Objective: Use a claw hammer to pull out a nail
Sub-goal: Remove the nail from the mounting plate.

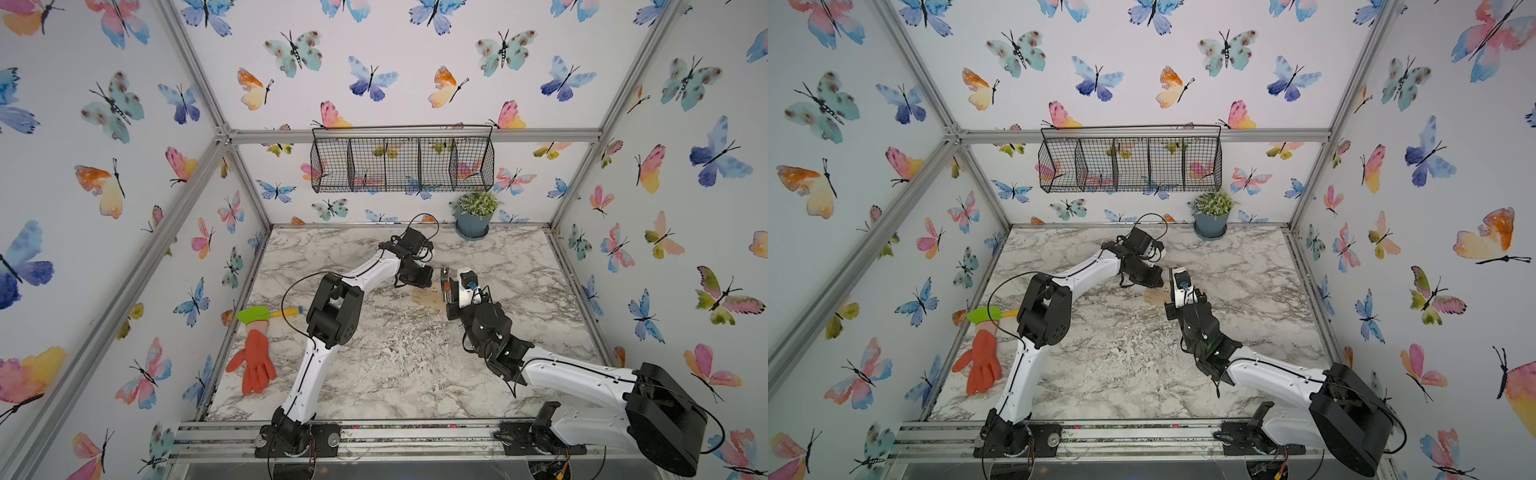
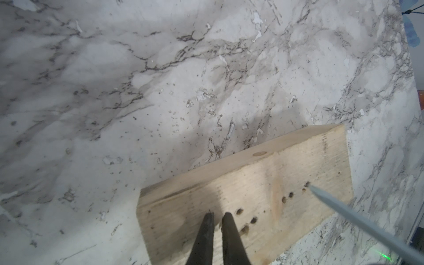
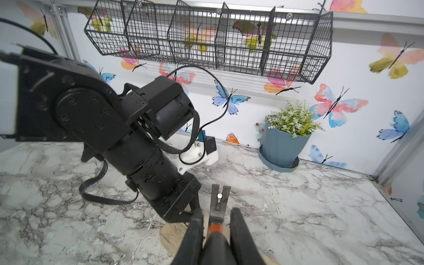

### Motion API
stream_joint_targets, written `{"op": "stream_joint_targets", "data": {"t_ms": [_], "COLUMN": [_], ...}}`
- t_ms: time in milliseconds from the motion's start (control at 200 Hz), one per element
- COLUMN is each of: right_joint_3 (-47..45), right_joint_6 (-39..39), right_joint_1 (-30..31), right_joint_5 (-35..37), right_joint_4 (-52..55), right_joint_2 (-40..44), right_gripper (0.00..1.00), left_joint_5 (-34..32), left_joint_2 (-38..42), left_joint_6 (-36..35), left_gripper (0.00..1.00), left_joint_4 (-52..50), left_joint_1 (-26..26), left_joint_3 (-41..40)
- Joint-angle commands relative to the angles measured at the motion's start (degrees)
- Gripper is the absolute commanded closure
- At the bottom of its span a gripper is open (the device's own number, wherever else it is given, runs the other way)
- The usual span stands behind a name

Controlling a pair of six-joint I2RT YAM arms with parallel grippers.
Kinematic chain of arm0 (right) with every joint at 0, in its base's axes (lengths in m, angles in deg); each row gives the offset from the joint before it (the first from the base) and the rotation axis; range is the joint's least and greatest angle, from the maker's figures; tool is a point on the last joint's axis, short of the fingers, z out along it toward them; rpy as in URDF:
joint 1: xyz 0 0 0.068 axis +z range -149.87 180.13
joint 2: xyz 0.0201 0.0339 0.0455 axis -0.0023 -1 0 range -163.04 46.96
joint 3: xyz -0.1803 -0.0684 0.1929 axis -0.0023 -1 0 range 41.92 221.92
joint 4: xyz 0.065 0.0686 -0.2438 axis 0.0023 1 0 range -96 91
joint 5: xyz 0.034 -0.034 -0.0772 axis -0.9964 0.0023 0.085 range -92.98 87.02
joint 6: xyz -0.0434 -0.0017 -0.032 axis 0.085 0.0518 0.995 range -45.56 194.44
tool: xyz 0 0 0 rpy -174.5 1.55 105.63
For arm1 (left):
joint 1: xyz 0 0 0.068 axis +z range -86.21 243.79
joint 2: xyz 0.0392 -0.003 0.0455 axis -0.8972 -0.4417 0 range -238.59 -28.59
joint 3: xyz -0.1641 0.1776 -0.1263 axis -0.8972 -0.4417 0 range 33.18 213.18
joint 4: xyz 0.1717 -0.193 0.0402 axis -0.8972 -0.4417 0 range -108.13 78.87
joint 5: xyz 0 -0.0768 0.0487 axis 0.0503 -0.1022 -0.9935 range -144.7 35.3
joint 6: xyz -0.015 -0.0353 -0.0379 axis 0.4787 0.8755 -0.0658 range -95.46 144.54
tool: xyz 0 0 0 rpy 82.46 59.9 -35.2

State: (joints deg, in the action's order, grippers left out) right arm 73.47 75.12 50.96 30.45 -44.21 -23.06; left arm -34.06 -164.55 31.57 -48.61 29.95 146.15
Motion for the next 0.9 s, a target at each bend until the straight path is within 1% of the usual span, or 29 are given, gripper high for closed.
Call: {"op": "stream_joint_targets", "data": {"t_ms": [0,150,300,370,496,606,691,761,816,896], "right_joint_3": [2.4,4.1,7.4,8.6,11.0,12.9,15.3,17.0,18.0,19.0], "right_joint_6": [-0.5,-3.9,-6.7,-7.7,-8.7,-10.2,-12.1,-13.3,-14.5,-15.7], "right_joint_1": [0.4,0.3,0.4,0.3,0.3,0.3,0.3,0.2,0.2,-0.1], "right_joint_5": [-2.5,-3.6,-4.3,-4.6,-4.8,-5.3,-5.7,-6.7,-7.4,-9.6], "right_joint_4": [0.7,9.8,19.4,22.4,27.2,30.1,34.0,36.8,38.1,38.3], "right_joint_2": [4.0,9.7,14.4,16.2,18.7,20.3,20.5,20.4,20.1,19.3], "right_gripper": [0.97,0.97,0.97,0.97,0.97,0.97,0.97,0.97,0.97,0.97], "left_joint_5": [-15.4,-14.1,-14.3,-12.5,-10.6,-8.5,-8.5,-7.4,-6.0,-3.4], "left_joint_2": [-10.8,-9.7,-4.9,-2.3,3.0,7.9,14.5,21.0,27.9,35.9], "left_joint_6": [-1.3,-1.0,-0.1,0.3,1.5,2.4,3.2,4.3,5.8,8.2], "left_gripper": [0.86,0.83,0.65,0.59,0.55,0.54,0.53,0.52,0.5,0.49], "left_joint_4": [-14.0,-12.6,-10.1,-9.3,-7.7,-6.0,-1.9,4.1,9.4,16.7], "left_joint_1": [1.9,2.1,2.2,2.8,3.7,4.5,4.8,5.5,6.3,7.5], "left_joint_3": [-7.4,-8.2,-8.7,-7.7,-5.9,-6.4,-11.3,-18.8,-25.1,-34.2]}}
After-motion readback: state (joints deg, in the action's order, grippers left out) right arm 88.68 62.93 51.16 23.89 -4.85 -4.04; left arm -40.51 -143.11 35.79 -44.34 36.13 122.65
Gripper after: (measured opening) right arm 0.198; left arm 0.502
